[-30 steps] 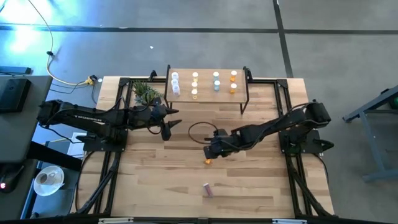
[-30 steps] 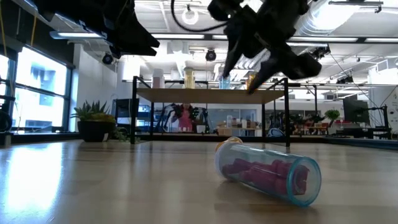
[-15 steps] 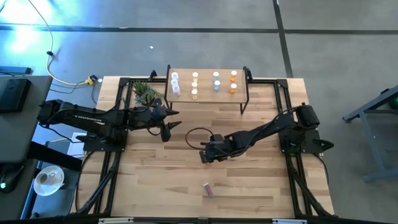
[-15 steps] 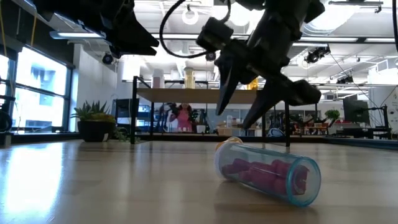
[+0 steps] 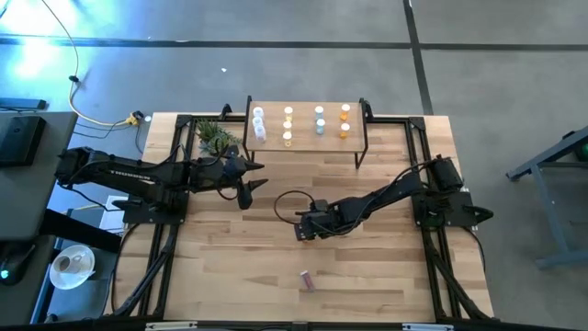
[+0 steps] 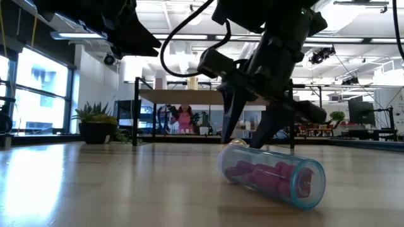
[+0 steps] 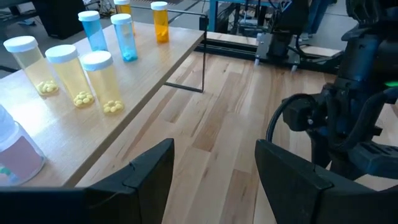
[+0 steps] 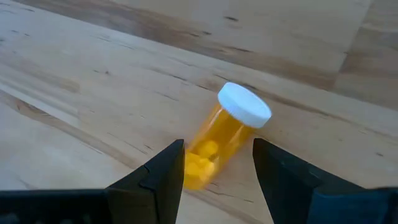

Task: Pick and place medicine bottles onto shelf by color
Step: Put the orange pill bottle aligned with the other orange pill bottles on the shelf

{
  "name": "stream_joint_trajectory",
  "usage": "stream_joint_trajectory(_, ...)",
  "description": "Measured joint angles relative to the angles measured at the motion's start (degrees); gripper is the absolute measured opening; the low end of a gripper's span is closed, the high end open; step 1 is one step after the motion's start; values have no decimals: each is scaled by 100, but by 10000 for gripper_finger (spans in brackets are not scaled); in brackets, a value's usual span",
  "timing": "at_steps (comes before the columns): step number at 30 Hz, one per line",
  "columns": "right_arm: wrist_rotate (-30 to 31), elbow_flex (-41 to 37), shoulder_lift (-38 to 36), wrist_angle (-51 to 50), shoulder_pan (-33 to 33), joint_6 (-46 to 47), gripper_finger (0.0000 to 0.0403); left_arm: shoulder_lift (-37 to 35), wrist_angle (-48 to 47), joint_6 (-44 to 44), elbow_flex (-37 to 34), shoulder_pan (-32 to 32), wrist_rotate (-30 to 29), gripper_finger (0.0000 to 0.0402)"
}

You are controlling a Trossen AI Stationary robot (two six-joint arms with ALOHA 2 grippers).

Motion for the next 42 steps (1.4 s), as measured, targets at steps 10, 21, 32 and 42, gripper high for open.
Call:
stream_joint_trajectory(10,-194,4,26,-439,0,-18,181,0,2,0,0,2,0,213)
stream_joint_trajectory(21,-436,14,15,-769,14,-570,181,0,4,0,0,2,-1,213)
stream_joint_trajectory(32,-283,10,15,-904,19,-802,113,0,4,-4,0,2,0,213)
stream_joint_trajectory(42,155,-14,-52,-764,14,-1812,84,0,-47,-157,0,2,0,213)
